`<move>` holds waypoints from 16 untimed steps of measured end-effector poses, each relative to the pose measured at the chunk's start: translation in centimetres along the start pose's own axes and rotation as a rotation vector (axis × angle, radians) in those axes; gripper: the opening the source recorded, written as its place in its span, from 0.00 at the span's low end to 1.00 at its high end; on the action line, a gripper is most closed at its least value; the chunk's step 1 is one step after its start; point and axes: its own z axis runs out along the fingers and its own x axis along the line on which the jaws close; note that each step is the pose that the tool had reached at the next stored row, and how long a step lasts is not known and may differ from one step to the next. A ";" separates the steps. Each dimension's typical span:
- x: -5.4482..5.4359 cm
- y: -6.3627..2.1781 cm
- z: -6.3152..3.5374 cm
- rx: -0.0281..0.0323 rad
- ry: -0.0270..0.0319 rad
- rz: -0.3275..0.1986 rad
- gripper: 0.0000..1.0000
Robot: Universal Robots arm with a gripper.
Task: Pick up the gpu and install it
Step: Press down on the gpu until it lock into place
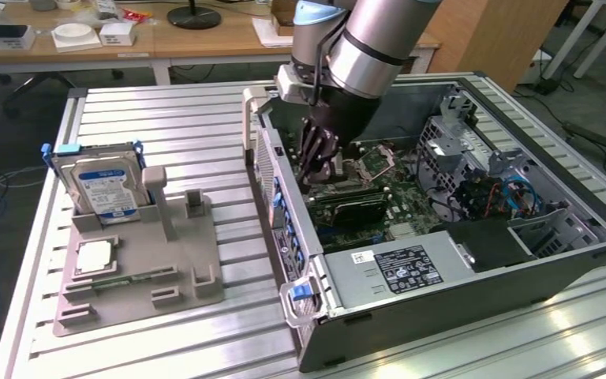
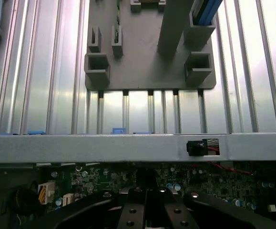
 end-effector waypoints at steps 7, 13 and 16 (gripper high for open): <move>0.3 0.00 0.00 -0.0001 -0.0012 -0.001 0.10; 0.6 0.00 0.01 -0.0002 -0.0058 -0.002 0.10; 0.7 0.00 0.01 -0.0003 -0.0077 -0.002 0.10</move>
